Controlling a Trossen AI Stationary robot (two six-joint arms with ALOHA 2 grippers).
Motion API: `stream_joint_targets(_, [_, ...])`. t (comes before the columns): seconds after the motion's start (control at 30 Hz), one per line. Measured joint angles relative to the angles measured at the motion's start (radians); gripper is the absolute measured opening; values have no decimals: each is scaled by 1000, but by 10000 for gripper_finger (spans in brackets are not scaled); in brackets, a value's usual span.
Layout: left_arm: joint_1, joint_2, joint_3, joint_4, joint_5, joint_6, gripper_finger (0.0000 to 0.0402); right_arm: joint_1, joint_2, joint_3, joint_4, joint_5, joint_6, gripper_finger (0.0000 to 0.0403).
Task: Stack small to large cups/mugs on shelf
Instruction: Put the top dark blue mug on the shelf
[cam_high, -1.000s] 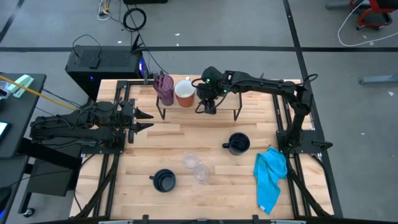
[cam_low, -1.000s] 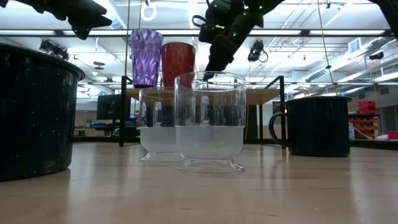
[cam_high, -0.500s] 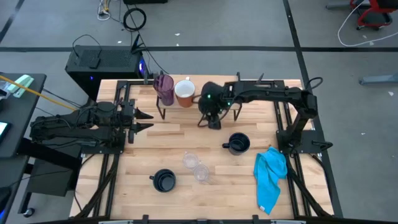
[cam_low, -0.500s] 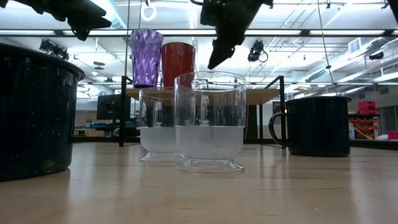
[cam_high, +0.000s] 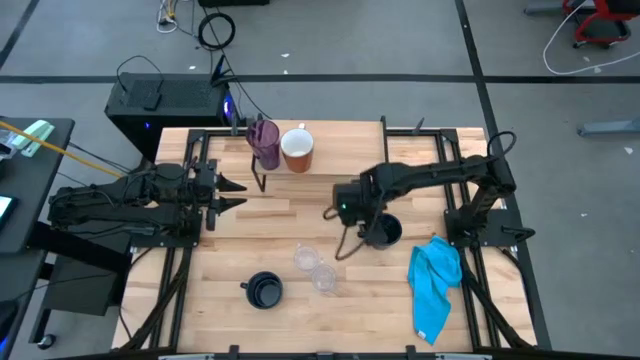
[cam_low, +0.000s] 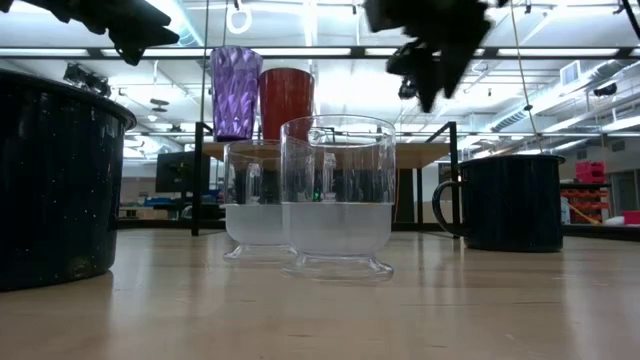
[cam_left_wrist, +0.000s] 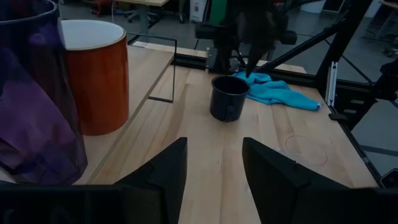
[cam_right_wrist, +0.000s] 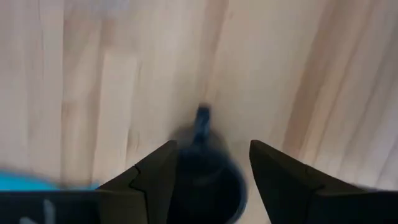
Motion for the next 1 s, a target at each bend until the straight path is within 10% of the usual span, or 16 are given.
stream_joint_targets(1.0, [0,0,0,-1,0,-2,162,317,1,-332,-133,256,-299,152])
